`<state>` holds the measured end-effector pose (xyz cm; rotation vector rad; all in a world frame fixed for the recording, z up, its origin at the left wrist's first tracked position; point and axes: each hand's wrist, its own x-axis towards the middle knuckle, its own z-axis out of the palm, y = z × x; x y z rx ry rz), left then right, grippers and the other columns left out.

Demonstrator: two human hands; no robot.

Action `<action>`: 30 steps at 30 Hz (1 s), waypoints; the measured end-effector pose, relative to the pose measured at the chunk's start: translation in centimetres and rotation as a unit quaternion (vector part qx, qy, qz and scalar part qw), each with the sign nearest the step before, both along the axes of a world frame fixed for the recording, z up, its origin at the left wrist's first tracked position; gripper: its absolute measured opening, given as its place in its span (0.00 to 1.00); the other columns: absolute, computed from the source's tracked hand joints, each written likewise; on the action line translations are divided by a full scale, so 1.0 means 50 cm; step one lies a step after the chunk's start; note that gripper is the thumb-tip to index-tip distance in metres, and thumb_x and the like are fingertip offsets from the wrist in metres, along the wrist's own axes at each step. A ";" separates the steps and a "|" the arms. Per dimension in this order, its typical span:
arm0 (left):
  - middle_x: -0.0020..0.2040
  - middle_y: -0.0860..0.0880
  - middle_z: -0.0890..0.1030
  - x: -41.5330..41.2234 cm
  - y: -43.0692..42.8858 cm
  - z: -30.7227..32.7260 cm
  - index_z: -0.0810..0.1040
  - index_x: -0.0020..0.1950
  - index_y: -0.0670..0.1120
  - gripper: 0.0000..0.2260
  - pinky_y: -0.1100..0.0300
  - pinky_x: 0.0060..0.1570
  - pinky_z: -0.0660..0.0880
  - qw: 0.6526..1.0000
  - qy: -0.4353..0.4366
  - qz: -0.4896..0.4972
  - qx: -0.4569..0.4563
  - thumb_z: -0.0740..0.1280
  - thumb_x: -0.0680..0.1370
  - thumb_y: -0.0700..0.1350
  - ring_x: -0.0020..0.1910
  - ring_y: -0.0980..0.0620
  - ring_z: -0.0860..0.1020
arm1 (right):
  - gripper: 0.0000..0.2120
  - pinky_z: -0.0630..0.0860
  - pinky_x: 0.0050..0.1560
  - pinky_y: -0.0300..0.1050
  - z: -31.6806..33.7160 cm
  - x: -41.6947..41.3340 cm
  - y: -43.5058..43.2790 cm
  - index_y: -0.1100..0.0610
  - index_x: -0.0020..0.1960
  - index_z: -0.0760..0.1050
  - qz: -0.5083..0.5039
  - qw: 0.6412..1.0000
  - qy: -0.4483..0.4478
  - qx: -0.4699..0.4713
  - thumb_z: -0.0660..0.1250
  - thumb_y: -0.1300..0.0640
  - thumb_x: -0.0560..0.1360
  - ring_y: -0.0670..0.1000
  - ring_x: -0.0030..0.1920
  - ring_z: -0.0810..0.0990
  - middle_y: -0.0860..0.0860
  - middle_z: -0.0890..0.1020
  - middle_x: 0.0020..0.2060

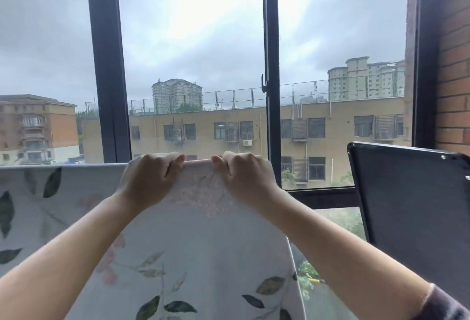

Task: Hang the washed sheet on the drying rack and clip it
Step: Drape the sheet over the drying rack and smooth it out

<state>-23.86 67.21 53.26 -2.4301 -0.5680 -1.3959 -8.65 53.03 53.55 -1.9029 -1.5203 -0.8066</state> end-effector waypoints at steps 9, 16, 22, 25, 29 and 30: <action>0.25 0.52 0.63 -0.170 0.168 -0.012 0.57 0.30 0.53 0.15 0.56 0.33 0.62 0.997 -0.060 0.034 0.032 0.51 0.78 0.51 0.26 0.46 0.66 | 0.24 0.70 0.39 0.47 -0.020 -0.007 0.032 0.51 0.33 0.70 -0.115 0.988 -0.023 0.102 0.47 0.45 0.82 0.58 0.34 0.78 0.54 0.78 0.29; 0.29 0.42 0.79 -0.202 0.244 -0.019 0.73 0.32 0.44 0.23 0.48 0.42 0.73 0.998 -0.041 0.045 0.026 0.46 0.78 0.52 0.30 0.41 0.78 | 0.27 0.67 0.36 0.45 0.000 -0.091 0.109 0.55 0.39 0.78 -0.166 0.977 -0.102 0.082 0.45 0.45 0.82 0.57 0.34 0.79 0.53 0.81 0.32; 0.31 0.45 0.81 -0.199 0.226 -0.018 0.76 0.33 0.45 0.23 0.53 0.41 0.73 0.999 -0.035 0.027 0.025 0.48 0.78 0.52 0.30 0.44 0.78 | 0.26 0.57 0.28 0.36 -0.012 -0.209 0.253 0.55 0.23 0.74 -0.221 0.953 -0.141 0.149 0.53 0.48 0.76 0.53 0.18 0.72 0.50 0.73 0.17; 0.29 0.47 0.79 -0.215 0.245 -0.022 0.74 0.31 0.46 0.22 0.54 0.38 0.73 0.998 -0.039 0.013 0.048 0.49 0.79 0.51 0.28 0.45 0.77 | 0.25 0.56 0.28 0.37 -0.020 -0.215 0.261 0.56 0.24 0.74 -0.224 0.947 -0.149 0.177 0.53 0.50 0.75 0.54 0.18 0.72 0.50 0.73 0.18; 0.28 0.47 0.78 -0.267 0.312 -0.027 0.73 0.31 0.46 0.20 0.54 0.37 0.72 0.996 -0.060 0.023 0.063 0.51 0.79 0.49 0.27 0.45 0.77 | 0.24 0.56 0.28 0.37 -0.021 -0.220 0.275 0.56 0.23 0.73 -0.226 0.941 -0.168 0.186 0.53 0.51 0.75 0.54 0.18 0.71 0.50 0.73 0.18; 0.29 0.47 0.78 -0.283 0.331 -0.029 0.73 0.32 0.46 0.20 0.54 0.37 0.72 0.995 -0.066 0.032 0.064 0.51 0.79 0.49 0.28 0.45 0.77 | 0.24 0.56 0.28 0.38 -0.021 -0.218 0.276 0.56 0.23 0.73 -0.229 0.939 -0.172 0.190 0.53 0.51 0.75 0.55 0.19 0.71 0.50 0.73 0.18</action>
